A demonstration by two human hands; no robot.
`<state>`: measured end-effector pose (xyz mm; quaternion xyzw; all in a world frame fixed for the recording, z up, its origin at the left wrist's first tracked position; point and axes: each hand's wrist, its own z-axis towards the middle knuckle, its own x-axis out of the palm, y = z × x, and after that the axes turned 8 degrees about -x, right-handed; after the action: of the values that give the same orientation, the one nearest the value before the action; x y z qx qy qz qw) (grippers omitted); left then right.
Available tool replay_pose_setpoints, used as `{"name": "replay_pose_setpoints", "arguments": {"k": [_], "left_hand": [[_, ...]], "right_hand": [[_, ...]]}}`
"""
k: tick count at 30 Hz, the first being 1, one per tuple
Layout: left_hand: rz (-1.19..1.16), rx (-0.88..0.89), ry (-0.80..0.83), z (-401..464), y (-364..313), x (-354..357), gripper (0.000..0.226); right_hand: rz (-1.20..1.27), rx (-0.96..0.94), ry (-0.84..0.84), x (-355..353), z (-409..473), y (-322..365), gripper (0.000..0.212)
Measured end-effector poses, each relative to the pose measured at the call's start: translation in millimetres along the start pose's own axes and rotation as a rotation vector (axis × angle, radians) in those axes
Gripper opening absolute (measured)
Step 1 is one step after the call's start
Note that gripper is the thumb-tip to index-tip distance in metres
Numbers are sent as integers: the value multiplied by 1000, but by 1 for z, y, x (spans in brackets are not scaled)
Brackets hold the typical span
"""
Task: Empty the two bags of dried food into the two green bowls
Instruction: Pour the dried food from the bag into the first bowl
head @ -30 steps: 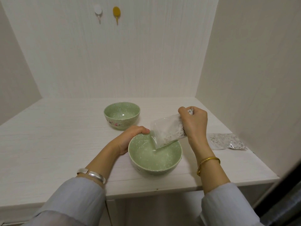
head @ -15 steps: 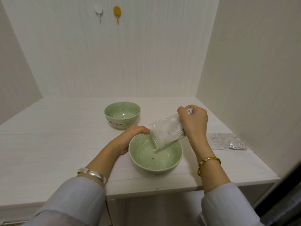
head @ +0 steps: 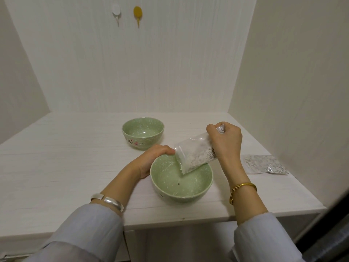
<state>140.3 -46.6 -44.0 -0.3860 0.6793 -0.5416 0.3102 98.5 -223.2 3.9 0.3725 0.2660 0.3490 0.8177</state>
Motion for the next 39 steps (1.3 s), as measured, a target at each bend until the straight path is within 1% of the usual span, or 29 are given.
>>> {"name": "replay_pose_setpoints", "arguments": {"k": [2, 5, 7, 9, 12, 15, 19, 20, 25, 28, 36, 39], "left_hand": [[4, -4, -1, 0, 0, 1, 27], [-5, 1, 2, 1, 1, -1, 23], [-11, 4, 2, 2, 2, -2, 19], [-11, 6, -1, 2, 2, -2, 20], [-12, 14, 0, 2, 2, -2, 21], [-6, 20, -4, 2, 2, -3, 16], [4, 19, -12, 4, 3, -4, 16], [3, 21, -13, 4, 3, -4, 15], [-12, 27, -23, 2, 2, -2, 13], [-2, 29, -21, 2, 2, -2, 14], [4, 30, -16, 1, 2, -1, 15], [-8, 27, -20, 0, 0, 0, 22]], "right_hand": [[-8, -6, -2, 0, 0, 0, 40], [-23, -15, -6, 0, 0, 1, 41], [-35, -14, -5, 1, 0, 2, 37], [-47, -14, -2, 1, 0, 1, 34], [-51, -26, -3, 1, 0, 0, 36], [-47, -37, 3, 1, 0, -1, 38], [-32, -28, 9, 1, -1, 1, 23], [-32, -30, 13, 1, -1, 1, 23], [-78, -48, 10, 1, 0, 1, 33], [-91, -54, 16, 0, 0, 1, 35], [-67, -45, 20, 1, -1, 1, 31], [-64, -22, 24, 1, -1, 3, 23]]}}
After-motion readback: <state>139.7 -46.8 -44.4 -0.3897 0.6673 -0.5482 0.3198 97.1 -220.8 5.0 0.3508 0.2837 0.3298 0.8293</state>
